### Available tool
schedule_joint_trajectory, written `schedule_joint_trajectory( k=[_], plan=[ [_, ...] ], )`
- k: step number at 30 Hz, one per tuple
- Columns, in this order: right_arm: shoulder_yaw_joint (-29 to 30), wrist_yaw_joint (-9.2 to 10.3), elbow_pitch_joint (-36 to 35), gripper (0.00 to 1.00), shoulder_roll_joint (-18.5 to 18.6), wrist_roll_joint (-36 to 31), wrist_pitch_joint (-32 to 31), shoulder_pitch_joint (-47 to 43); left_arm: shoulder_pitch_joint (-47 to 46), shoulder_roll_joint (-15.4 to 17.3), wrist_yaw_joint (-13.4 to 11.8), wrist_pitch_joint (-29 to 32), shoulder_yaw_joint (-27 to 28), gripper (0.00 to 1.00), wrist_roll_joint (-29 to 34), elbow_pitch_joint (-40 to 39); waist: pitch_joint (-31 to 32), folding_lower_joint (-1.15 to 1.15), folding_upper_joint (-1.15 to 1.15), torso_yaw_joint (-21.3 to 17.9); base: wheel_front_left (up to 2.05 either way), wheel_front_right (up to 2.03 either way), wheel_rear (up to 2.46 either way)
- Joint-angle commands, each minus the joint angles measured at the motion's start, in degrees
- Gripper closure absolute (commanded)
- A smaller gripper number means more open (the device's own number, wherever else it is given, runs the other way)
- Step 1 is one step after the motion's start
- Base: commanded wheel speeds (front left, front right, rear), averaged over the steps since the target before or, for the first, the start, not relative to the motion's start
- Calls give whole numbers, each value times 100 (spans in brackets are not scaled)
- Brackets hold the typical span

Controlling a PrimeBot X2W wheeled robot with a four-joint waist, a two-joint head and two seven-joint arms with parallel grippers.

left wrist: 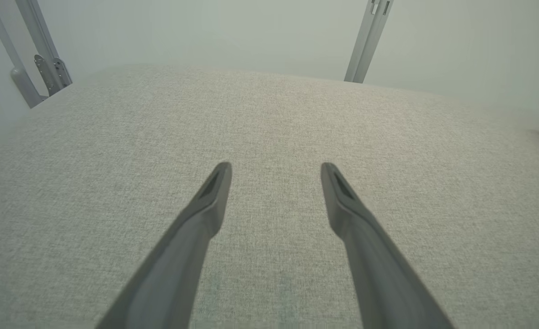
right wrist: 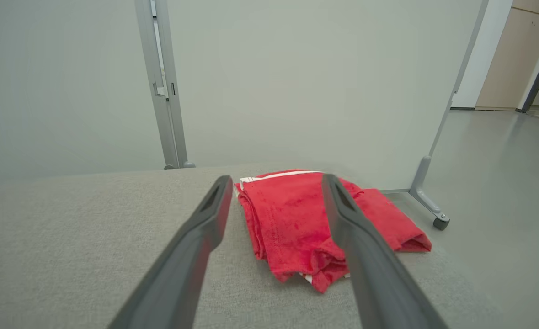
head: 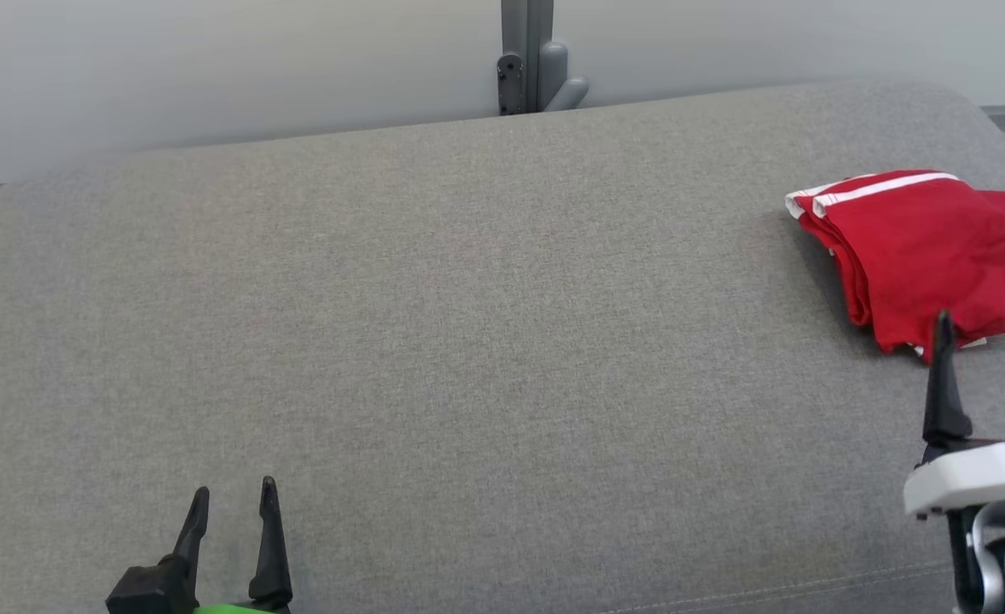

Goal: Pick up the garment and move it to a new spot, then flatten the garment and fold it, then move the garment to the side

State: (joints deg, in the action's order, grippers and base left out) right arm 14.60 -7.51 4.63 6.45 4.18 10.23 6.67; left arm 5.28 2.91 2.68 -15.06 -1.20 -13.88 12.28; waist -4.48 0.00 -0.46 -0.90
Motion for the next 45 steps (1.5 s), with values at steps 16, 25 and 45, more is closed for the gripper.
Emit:
schedule_joint_trajectory(
  k=[16,25,45],
  plan=[
    [-537,7,923,0,-347,-461,495,-827,80,6,143,-11,17,0,31,365,397,0,46,369,0,0,0],
    [-658,7,910,0,-350,-393,497,-965,-69,5,224,-11,-94,0,1,461,408,0,46,421,0,0,0],
    [-844,7,788,0,-350,-309,498,-872,-116,5,231,-11,-109,0,-19,476,367,0,46,366,0,0,0]
  ],
)
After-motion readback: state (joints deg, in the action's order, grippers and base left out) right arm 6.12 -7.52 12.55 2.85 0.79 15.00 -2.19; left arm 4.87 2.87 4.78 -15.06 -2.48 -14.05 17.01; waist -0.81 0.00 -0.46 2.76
